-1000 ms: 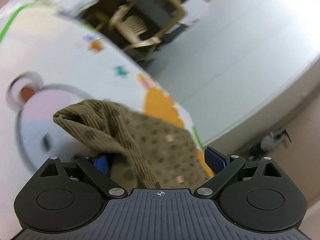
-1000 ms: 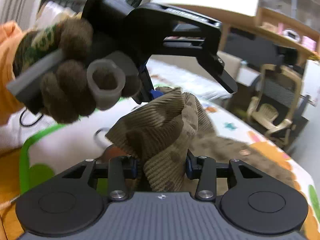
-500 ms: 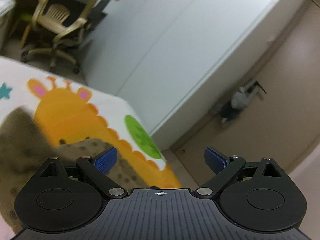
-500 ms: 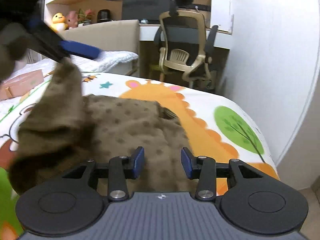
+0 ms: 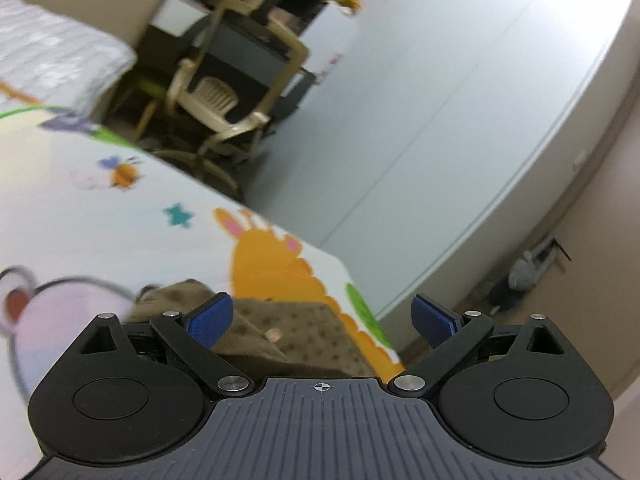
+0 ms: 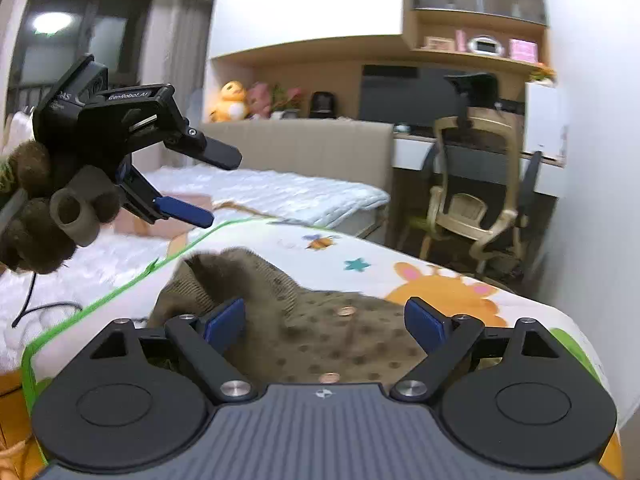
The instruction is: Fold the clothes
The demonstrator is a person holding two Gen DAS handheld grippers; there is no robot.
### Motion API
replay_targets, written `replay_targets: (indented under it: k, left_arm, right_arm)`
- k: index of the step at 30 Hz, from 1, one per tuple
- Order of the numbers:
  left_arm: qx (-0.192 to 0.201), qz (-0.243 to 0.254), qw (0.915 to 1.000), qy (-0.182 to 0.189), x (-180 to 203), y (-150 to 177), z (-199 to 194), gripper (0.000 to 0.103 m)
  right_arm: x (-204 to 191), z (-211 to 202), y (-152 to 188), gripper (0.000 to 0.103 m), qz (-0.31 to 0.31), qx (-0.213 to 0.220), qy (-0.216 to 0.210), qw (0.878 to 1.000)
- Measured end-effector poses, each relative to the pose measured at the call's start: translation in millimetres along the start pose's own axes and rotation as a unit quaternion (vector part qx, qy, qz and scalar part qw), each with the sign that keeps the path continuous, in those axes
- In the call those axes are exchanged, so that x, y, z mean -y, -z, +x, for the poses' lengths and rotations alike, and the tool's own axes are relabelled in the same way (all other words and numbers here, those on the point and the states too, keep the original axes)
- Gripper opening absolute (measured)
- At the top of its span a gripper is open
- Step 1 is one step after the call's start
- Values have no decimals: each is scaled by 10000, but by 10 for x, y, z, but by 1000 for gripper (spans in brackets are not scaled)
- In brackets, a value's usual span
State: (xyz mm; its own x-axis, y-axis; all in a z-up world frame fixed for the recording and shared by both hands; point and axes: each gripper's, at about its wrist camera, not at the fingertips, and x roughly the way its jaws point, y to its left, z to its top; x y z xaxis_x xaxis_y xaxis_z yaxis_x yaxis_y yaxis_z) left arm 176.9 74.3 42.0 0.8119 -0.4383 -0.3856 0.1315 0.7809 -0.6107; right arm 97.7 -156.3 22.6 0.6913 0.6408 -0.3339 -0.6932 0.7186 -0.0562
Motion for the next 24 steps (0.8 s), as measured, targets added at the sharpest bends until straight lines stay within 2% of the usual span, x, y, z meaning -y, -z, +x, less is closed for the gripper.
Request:
replay_targets:
  k: [3, 8, 12, 15, 18, 20, 24]
  left_arm:
    - [-51, -191, 9994, -282, -224, 101, -175, 99]
    - [-84, -624, 9958, -670, -690, 315, -476, 100]
    - [-197, -1172, 9901, -752, -1010, 468, -580, 100]
    - [-513, -1445, 9862, -621, -1091, 605, -517, 100]
    - [-816, -1487, 9844, -476, -1042, 727, -389, 100]
    - [-890, -1511, 9842, -225, -966, 754, -296, 100]
    - [-945, -1554, 9829, 304, -797, 740, -139, 100]
  right_arm:
    - [-102, 82, -13, 89, -28, -152, -270, 9995]
    - [-557, 176, 35, 93, -707, -479, -805, 9931]
    - [-1036, 335, 138, 93, -1278, -766, -1096, 9827]
    - [-1269, 386, 181, 93, -1517, -799, -1200, 9779]
    - [-1328, 387, 211, 93, -1705, -767, -1048, 9768]
    - [-1339, 358, 249, 93, -1874, -722, -827, 9761]
    - [-1294, 326, 238, 93, -1754, -652, -625, 9803]
